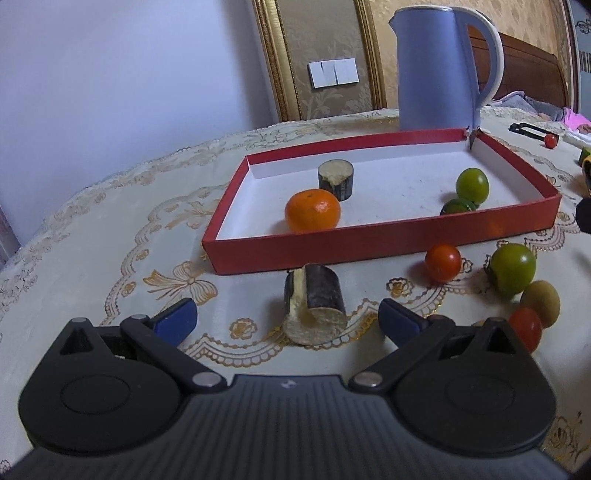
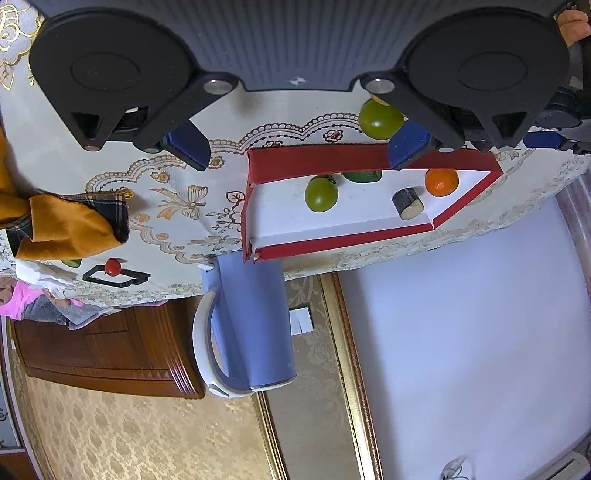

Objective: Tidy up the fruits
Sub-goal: 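Move the left tool toward the pale-faced dark slice on the table, then close the left tool on the dark slice while the right tool grasps a large green tomato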

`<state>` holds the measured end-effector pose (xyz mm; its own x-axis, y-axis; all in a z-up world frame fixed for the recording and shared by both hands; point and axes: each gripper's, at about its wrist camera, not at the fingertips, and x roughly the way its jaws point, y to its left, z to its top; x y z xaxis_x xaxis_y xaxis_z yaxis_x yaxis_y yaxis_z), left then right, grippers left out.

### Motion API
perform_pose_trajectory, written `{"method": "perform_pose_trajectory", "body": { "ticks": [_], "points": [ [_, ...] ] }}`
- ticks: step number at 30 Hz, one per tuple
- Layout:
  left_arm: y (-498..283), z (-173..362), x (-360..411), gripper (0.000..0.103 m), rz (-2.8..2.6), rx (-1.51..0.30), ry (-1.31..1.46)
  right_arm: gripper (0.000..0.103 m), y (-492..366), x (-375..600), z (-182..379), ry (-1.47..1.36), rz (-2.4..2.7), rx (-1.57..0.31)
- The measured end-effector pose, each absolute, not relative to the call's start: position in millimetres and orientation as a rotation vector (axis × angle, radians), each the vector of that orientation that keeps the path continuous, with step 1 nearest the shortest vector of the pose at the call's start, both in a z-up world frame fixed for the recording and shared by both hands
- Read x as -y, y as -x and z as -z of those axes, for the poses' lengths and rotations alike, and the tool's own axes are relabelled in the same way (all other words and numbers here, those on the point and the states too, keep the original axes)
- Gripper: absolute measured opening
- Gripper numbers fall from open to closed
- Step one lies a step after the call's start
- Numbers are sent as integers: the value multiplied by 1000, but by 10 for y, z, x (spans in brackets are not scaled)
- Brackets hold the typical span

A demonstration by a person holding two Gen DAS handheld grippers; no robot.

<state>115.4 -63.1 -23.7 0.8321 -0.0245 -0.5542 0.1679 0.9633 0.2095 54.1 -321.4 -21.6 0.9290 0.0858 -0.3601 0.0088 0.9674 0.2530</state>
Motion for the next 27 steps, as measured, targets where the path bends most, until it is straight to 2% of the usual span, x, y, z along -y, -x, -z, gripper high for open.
{"method": "perform_pose_trajectory", "body": {
  "ticks": [2, 4, 8, 11, 12, 13, 14, 22, 27],
  "points": [
    [-1147, 234, 621, 103, 113, -579, -247, 103, -541, 3213, 215, -253, -38, -379],
    [-1156, 235, 604, 88, 129, -588, -232, 103, -540, 3203, 215, -249, -35, -379],
    [-1151, 222, 540, 72, 183, -599, -172, 103, -549, 3199, 219, -247, -31, -386],
    [-1144, 217, 515, 55, 214, -600, -141, 103, -555, 3205, 221, -248, -31, -389],
    [-1137, 215, 512, 43, 217, -599, -137, 103, -556, 3205, 221, -248, -30, -390],
    [-1130, 213, 507, 35, 230, -600, -126, 103, -553, 3205, 222, -247, -27, -390],
    [-1127, 212, 508, 32, 237, -600, -118, 103, -551, 3205, 221, -246, -26, -388],
    [-1096, 149, 425, 31, 144, -531, -91, 103, -512, 3200, 208, -243, -48, -358],
    [-1155, 169, 372, 31, 143, -566, -68, 103, -635, 3021, 184, -94, -87, -417]
  ]
}}
